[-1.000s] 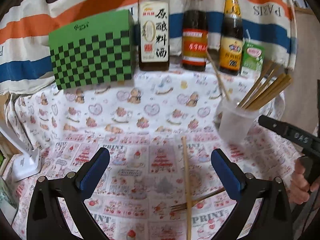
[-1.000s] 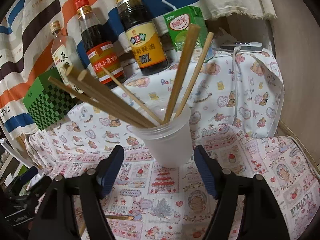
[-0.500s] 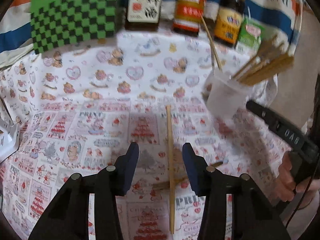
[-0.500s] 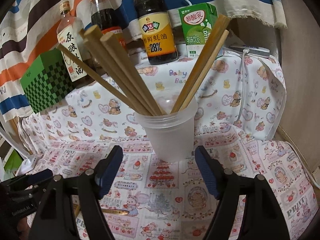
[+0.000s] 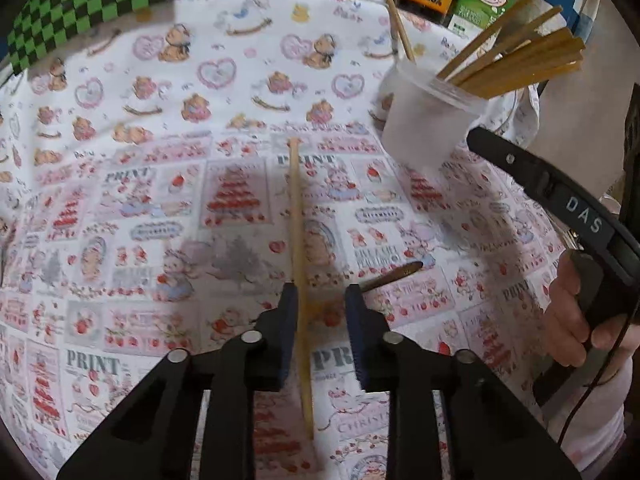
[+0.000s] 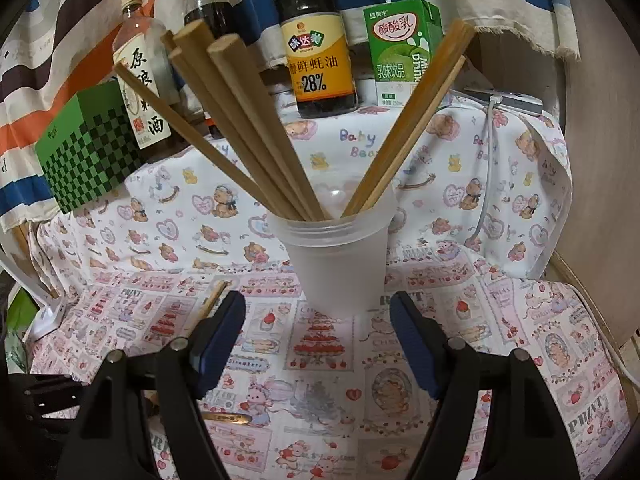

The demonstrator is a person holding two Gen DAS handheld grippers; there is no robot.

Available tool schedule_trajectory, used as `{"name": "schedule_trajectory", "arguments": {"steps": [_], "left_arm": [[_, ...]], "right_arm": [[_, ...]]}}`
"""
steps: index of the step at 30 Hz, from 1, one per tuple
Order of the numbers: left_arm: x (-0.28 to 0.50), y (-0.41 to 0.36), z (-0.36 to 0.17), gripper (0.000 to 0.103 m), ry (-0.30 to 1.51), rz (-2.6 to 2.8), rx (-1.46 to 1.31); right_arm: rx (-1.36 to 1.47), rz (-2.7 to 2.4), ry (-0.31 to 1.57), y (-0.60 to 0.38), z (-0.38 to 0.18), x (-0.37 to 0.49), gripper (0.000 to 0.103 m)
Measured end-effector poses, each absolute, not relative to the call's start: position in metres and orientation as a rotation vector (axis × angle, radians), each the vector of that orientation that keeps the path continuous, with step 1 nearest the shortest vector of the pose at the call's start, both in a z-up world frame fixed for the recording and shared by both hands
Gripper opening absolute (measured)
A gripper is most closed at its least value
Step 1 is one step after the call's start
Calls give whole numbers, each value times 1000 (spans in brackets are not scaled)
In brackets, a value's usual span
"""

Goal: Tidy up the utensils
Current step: 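Lower the open left tool onto a loose wooden chopstick and grasp it, then lift the chopstick upright with the left tool while the right tool moves down to the metal fork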

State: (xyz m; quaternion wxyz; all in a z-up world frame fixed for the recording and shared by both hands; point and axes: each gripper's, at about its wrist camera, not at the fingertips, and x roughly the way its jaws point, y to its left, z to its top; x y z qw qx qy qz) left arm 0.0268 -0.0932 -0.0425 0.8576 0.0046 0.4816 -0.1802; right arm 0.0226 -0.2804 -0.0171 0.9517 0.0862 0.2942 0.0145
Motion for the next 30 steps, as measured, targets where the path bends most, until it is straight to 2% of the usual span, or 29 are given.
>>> {"name": "schedule_trajectory", "arguments": {"steps": [10,13,16,21,26,30], "left_arm": [[30,-99,-54,17,1008,-329,66],[31,-97,-55,6,1021,-362,39],[33,-95,-53,5,1015,-346,46],[21,-89,-27,5,877,-342,46],[-6,-76,12,5,615,-279,19],[-18,-57,32,5,498,-270,-55]], "right_arm": [[161,22,586,-280,-15,21,73],[149,18,585,-279,-16,21,72],[146,18,583,-279,-16,20,73],[150,16,570,-280,-13,18,72],[135,19,561,-276,-13,16,72],[115,10,537,-273,-11,13,72]]}}
